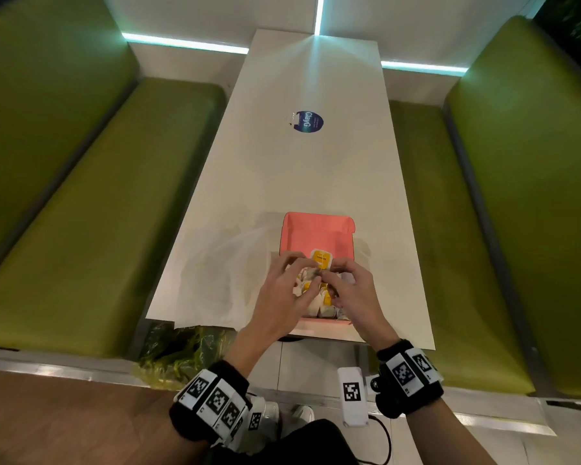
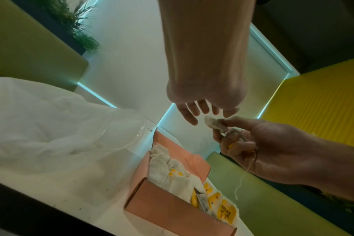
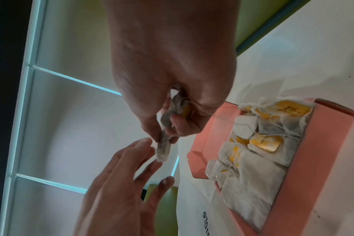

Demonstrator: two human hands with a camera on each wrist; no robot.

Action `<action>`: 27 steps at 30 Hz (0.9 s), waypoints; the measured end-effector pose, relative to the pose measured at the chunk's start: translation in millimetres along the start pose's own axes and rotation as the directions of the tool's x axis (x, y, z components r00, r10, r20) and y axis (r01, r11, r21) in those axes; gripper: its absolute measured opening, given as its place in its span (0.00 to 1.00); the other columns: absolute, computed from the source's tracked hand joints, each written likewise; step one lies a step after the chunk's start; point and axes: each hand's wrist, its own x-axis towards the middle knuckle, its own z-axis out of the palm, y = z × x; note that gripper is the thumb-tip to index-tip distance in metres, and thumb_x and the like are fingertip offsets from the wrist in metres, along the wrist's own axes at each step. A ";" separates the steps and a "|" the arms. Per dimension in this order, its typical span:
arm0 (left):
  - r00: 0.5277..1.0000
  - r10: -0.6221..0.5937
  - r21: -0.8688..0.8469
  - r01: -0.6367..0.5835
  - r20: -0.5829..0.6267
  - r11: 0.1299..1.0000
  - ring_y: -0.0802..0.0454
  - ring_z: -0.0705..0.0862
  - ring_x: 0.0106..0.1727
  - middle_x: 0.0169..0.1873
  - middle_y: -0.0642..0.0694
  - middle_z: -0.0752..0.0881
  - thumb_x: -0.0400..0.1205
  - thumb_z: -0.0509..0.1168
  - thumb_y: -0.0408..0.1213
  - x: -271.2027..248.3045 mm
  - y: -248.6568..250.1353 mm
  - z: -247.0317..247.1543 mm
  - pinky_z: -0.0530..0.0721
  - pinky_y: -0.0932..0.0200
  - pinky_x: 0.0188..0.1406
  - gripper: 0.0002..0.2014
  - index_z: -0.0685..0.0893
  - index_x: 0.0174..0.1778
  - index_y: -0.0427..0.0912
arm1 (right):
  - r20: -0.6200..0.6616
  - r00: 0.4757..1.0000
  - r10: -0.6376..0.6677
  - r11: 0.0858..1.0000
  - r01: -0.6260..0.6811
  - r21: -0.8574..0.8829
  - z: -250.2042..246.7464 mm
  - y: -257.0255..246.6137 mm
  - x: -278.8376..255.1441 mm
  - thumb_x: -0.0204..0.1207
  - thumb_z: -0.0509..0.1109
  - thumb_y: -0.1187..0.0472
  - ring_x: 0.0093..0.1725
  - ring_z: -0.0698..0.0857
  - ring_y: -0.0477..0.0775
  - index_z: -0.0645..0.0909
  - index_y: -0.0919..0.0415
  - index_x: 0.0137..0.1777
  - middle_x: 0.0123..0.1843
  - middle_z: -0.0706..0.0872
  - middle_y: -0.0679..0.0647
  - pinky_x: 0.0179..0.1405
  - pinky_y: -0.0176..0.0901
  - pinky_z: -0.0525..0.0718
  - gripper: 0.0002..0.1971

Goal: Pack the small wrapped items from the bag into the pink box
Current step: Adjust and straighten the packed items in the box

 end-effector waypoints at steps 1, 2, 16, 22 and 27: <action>1.000 0.016 0.036 -0.017 0.004 0.999 0.59 0.78 0.60 0.59 0.58 0.76 0.83 0.69 0.42 0.1 0.8 0.8 0.85 0.58 0.49 0.09 0.86 0.57 0.47 | 0.004 1.000 0.002 1.000 -0.002 0.006 0.6 0.2 -0.5 0.79 0.73 0.67 0.29 0.76 0.46 0.84 0.62 0.48 0.37 0.81 0.53 0.23 0.37 0.70 0.01; 1.000 0.031 0.053 -0.031 0.006 0.998 0.58 0.79 0.59 0.58 0.59 0.75 0.83 0.70 0.41 0.4 1.2 1.7 0.85 0.57 0.48 0.08 0.86 0.56 0.47 | 0.008 1.000 0.007 1.000 -0.007 0.017 1.1 0.4 -0.9 0.79 0.72 0.67 0.29 0.76 0.46 0.84 0.62 0.49 0.38 0.81 0.53 0.22 0.37 0.70 0.02; 0.998 -0.003 -0.019 0.004 0.059 1.000 0.58 0.77 0.50 0.51 0.50 0.79 0.88 0.61 0.33 -6.9 -2.6 0.4 0.74 0.73 0.41 0.03 0.80 0.53 0.41 | 0.015 0.994 0.111 0.968 -0.111 0.223 -3.7 1.7 -2.8 0.82 0.68 0.69 0.30 0.75 0.47 0.81 0.65 0.54 0.36 0.84 0.52 0.22 0.37 0.67 0.04; 0.996 0.073 0.090 -0.077 0.049 0.993 0.57 0.77 0.52 0.54 0.54 0.77 0.89 0.57 0.43 -13.4 -0.8 6.3 0.80 0.62 0.45 0.09 0.78 0.55 0.42 | 0.005 0.990 0.138 0.943 -0.133 0.305 3.7 -0.5 -3.7 0.82 0.68 0.70 0.29 0.74 0.46 0.80 0.62 0.50 0.34 0.85 0.52 0.22 0.35 0.67 0.03; 1.000 0.014 0.009 -0.014 0.023 1.000 0.54 0.80 0.56 0.58 0.54 0.77 0.89 0.57 0.44 -17.2 -2.5 13.4 0.82 0.60 0.45 0.10 0.81 0.60 0.47 | -0.007 0.991 0.132 0.934 -0.122 0.335 5.0 0.3 -4.9 0.81 0.69 0.69 0.29 0.74 0.46 0.80 0.61 0.49 0.36 0.84 0.52 0.21 0.34 0.67 0.03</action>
